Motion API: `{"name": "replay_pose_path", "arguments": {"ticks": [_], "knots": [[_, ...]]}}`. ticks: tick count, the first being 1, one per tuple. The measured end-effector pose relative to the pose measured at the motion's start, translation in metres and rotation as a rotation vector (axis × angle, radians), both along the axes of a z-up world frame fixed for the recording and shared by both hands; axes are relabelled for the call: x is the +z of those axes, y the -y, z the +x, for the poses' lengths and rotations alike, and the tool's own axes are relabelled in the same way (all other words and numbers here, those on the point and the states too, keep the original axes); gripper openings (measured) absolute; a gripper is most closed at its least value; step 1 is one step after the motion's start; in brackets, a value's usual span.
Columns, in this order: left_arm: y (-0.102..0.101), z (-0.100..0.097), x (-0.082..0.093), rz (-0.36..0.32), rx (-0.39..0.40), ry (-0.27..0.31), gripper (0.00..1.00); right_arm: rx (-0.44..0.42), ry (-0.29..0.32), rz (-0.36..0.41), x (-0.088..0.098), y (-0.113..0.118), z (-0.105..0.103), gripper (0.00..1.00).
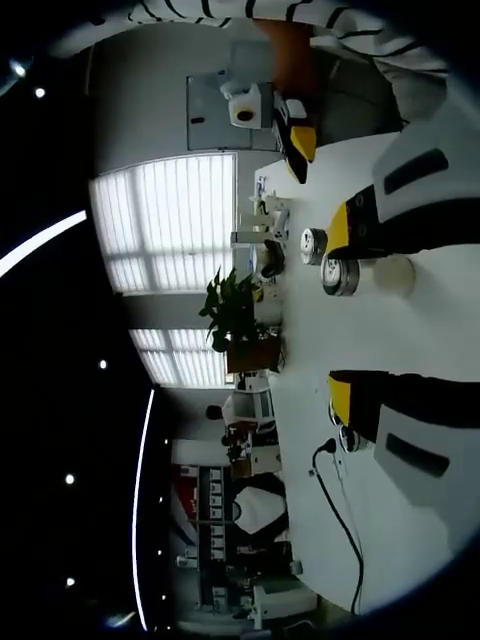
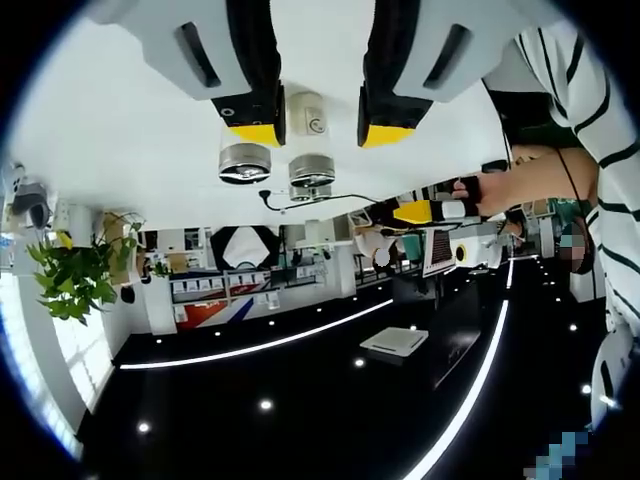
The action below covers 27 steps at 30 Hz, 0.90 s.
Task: Rotate the seasoning bottle until the label or dispensing opening points toward the visible target arrow and the bottle remains upright within the marked orientation range
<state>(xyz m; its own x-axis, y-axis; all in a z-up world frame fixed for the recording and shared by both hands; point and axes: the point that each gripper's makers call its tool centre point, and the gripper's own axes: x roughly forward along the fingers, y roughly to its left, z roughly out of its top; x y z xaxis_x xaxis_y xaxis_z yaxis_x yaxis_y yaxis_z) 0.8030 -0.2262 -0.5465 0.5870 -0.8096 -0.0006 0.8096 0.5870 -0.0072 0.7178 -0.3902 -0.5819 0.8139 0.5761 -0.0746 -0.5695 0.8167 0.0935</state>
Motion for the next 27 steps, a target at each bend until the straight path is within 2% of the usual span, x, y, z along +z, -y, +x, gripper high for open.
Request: {"name": "replay_pose_path", "arguments": {"ticks": [8,11,14,18,21,27], "knots": [[-0.034,0.0,0.002,-0.049,0.108,-0.005,0.53,-0.019,0.03,-0.024,0.006,0.001,0.002,0.35],[-0.045,0.0,0.003,-0.049,0.148,-0.002,0.58,-0.026,0.032,-0.024,0.007,0.003,0.003,0.38],[-0.057,-0.003,0.01,-0.099,0.175,0.004,0.63,-0.029,0.038,-0.021,0.008,0.005,0.003,0.37],[-0.068,-0.005,0.011,-0.109,0.208,0.004,0.7,-0.035,0.042,-0.031,0.01,0.006,0.004,0.39],[-0.075,-0.006,0.009,-0.103,0.226,0.0,0.73,-0.036,0.037,-0.025,0.01,0.005,0.006,0.47],[-0.083,-0.011,0.005,-0.093,0.248,-0.007,0.82,-0.067,0.057,-0.029,0.013,0.009,0.012,0.7]]}}
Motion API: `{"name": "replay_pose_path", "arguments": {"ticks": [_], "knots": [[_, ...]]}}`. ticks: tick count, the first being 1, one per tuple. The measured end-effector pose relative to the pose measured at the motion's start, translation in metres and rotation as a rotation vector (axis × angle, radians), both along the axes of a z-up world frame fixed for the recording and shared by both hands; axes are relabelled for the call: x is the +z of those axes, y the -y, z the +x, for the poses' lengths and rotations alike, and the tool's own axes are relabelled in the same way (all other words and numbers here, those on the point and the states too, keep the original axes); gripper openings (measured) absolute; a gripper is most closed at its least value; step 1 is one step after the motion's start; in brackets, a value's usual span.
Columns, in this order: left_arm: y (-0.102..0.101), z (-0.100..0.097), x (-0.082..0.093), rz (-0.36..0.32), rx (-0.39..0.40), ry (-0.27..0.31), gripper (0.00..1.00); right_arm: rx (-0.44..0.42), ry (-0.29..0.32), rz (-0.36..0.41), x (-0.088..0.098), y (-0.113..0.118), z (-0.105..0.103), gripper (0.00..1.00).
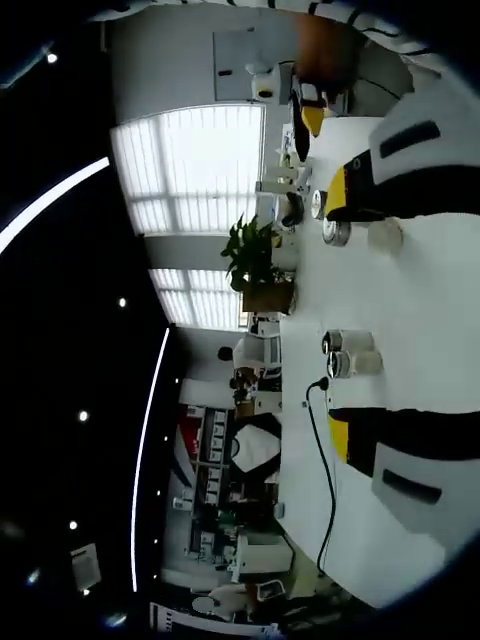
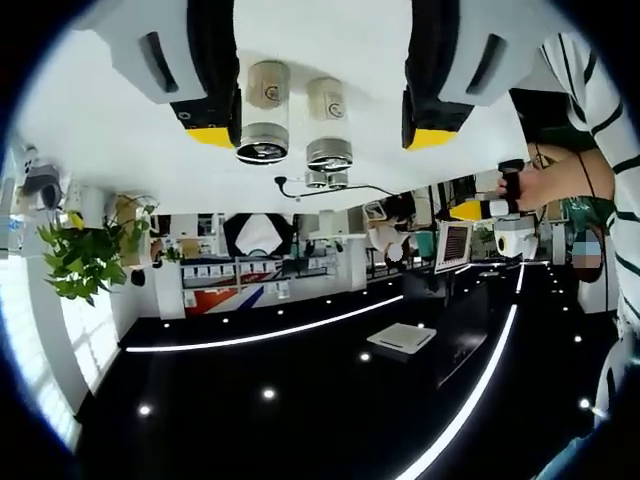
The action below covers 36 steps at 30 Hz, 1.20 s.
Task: Rotate the seasoning bottle until the label or dispensing opening points toward the visible target arrow and the bottle remains upright within the marked orientation range
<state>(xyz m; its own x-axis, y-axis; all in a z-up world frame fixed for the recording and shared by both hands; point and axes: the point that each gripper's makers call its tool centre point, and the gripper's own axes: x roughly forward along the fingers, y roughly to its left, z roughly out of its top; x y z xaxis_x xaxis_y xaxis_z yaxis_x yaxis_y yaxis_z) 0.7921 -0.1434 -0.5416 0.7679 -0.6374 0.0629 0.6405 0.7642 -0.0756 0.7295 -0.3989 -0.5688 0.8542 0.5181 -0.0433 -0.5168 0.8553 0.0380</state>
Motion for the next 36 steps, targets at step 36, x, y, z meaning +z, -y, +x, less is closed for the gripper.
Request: {"name": "replay_pose_path", "arguments": {"ticks": [36], "knots": [[-0.042,-0.029,-0.002,0.069,0.108,0.017,1.0,-0.018,0.095,0.032,0.001,-0.007,0.018,1.0]]}}
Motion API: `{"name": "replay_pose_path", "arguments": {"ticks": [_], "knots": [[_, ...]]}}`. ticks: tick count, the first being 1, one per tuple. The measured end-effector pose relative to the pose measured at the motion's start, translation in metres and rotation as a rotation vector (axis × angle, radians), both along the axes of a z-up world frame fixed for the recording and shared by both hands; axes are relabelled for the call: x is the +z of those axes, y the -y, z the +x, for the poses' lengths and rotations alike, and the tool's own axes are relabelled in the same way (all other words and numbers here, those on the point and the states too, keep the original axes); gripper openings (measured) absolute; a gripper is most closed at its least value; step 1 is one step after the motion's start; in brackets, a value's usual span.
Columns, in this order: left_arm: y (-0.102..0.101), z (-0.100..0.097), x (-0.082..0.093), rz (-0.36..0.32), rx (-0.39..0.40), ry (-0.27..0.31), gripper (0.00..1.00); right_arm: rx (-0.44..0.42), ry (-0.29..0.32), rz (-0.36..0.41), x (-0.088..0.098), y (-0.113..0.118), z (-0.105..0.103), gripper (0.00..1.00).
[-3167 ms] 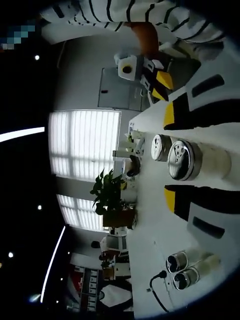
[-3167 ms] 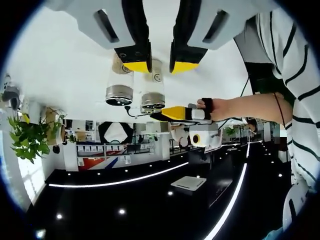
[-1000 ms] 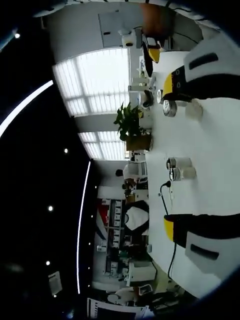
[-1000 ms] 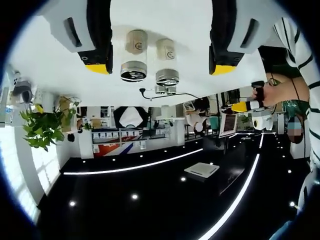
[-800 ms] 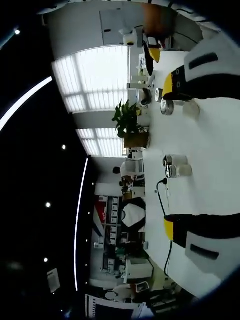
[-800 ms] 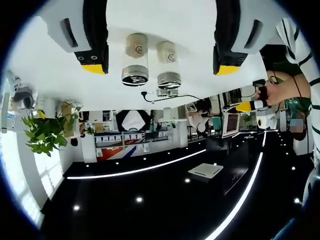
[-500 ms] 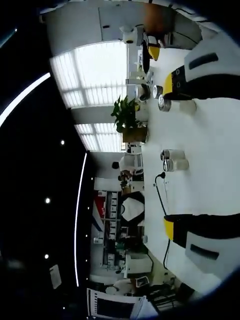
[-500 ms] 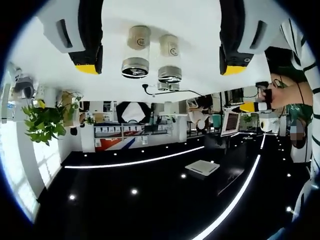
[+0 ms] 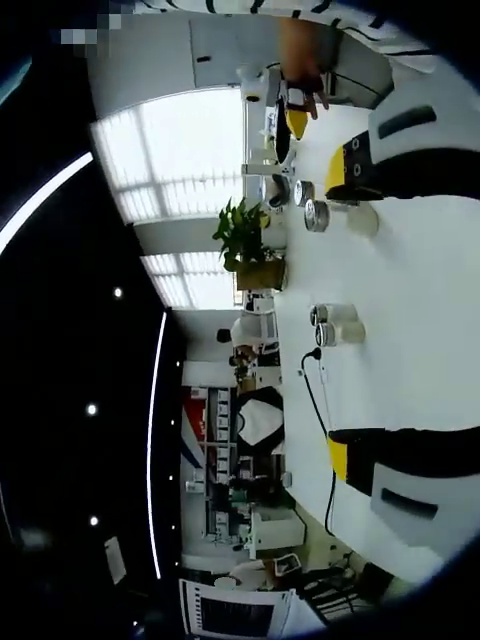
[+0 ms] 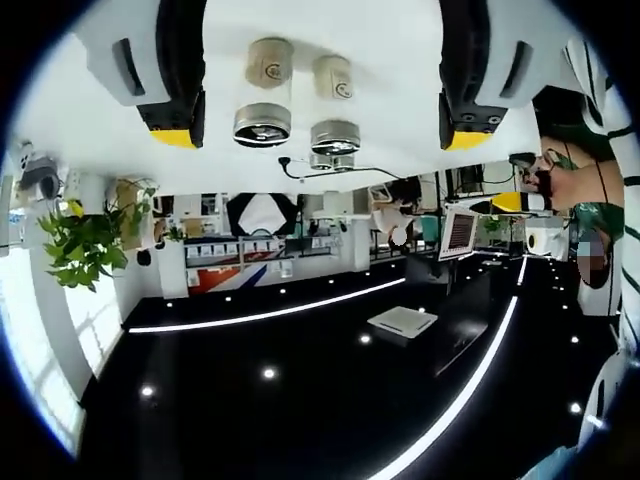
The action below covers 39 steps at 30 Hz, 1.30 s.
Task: Rotate the seasoning bottle until the label or dispensing opening points toward the visible target arrow and the bottle remains upright within the marked orientation range
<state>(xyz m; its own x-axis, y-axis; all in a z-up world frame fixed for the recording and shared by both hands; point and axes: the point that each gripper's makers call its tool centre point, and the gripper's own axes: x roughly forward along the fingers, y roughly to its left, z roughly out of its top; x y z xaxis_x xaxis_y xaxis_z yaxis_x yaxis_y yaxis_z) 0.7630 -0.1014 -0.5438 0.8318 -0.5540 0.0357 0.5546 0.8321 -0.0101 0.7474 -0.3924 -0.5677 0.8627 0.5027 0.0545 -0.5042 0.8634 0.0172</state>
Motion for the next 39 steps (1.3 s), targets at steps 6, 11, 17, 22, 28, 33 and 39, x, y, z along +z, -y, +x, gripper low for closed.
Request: {"name": "replay_pose_path", "arguments": {"ticks": [6,11,17,22,28,33,39], "knots": [[-0.008,0.002,0.003,-0.014,0.014,0.011,0.99,-0.02,0.005,0.017,0.004,0.009,0.002,1.0],[-0.005,0.008,0.006,-0.022,0.007,0.028,1.0,-0.024,0.02,0.019,0.008,0.011,0.003,1.0],[0.006,0.013,0.001,-0.004,-0.021,0.023,0.99,-0.035,0.015,0.0,0.007,0.015,0.008,1.0],[0.013,0.019,0.0,0.004,-0.034,0.017,0.98,-0.035,0.01,-0.007,0.006,0.018,0.008,1.0],[0.026,0.03,0.002,0.002,-0.057,0.022,0.97,-0.041,0.003,-0.002,0.005,0.021,0.005,0.99],[0.044,0.044,0.003,0.01,-0.09,0.024,0.96,-0.057,-0.004,-0.003,0.003,0.029,0.003,0.99],[0.063,0.063,0.005,0.027,-0.133,0.02,0.94,-0.066,-0.027,0.006,0.0,0.035,0.0,0.88]]}}
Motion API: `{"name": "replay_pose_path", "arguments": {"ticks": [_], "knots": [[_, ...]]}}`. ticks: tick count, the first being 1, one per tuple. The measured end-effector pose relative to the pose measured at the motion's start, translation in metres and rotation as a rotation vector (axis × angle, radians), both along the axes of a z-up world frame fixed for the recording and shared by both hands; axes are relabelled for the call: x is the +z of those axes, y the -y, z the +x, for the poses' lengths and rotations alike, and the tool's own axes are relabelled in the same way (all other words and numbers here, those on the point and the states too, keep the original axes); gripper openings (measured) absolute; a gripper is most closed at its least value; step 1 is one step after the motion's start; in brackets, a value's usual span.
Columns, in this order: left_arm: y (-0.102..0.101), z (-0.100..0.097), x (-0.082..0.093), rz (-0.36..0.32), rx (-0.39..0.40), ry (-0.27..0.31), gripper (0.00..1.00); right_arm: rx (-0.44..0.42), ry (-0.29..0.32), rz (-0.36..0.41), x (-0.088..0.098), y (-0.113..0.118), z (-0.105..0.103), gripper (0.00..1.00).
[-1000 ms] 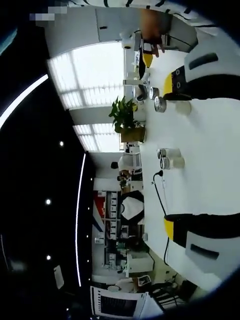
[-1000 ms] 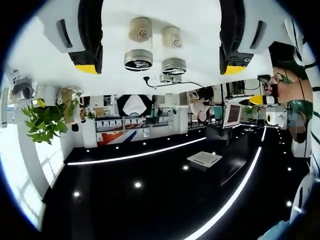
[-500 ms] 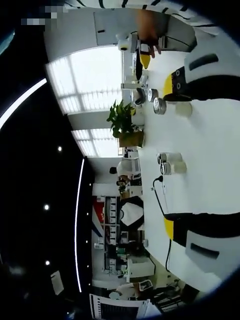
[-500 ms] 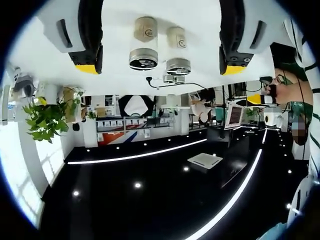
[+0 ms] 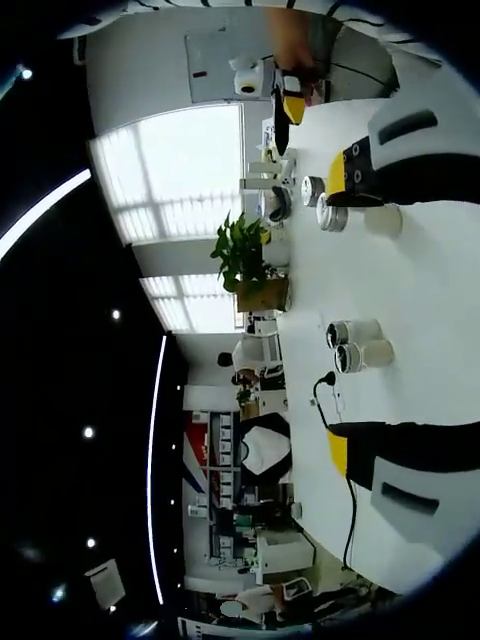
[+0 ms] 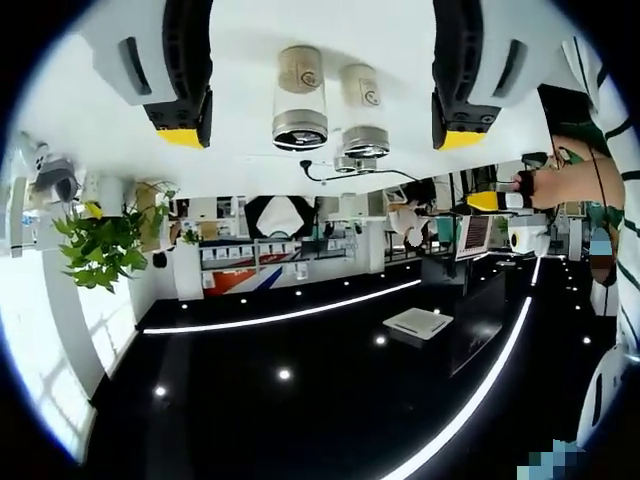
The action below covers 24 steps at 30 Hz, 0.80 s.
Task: Rotate the seasoning bottle until the label or dispensing opening points toward the visible target arrow and the bottle remains upright within the marked orientation range
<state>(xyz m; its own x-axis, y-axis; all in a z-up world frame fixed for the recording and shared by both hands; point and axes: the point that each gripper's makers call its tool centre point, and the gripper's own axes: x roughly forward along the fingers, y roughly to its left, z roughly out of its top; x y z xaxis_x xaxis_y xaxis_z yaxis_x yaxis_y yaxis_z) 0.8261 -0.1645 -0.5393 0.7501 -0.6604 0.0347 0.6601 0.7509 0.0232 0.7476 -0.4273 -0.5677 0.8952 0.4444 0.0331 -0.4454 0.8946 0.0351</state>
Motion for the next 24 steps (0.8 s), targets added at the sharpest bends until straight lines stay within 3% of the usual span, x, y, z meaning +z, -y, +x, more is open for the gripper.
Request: {"name": "replay_pose_path", "arguments": {"ticks": [10,15,18,24], "knots": [[0.024,0.029,-0.002,0.027,-0.057,-0.031,0.88,-0.011,-0.022,0.02,-0.004,0.008,-0.003,0.81],[0.037,0.044,-0.006,0.091,-0.091,-0.043,0.88,-0.017,-0.033,0.028,-0.006,0.011,-0.003,0.79],[0.046,0.051,-0.009,0.015,-0.135,-0.145,0.83,-0.023,-0.04,0.028,-0.006,0.013,-0.004,0.69],[0.059,0.067,-0.019,0.119,-0.157,-0.154,0.82,-0.03,-0.051,0.026,-0.007,0.02,-0.005,0.64]]}}
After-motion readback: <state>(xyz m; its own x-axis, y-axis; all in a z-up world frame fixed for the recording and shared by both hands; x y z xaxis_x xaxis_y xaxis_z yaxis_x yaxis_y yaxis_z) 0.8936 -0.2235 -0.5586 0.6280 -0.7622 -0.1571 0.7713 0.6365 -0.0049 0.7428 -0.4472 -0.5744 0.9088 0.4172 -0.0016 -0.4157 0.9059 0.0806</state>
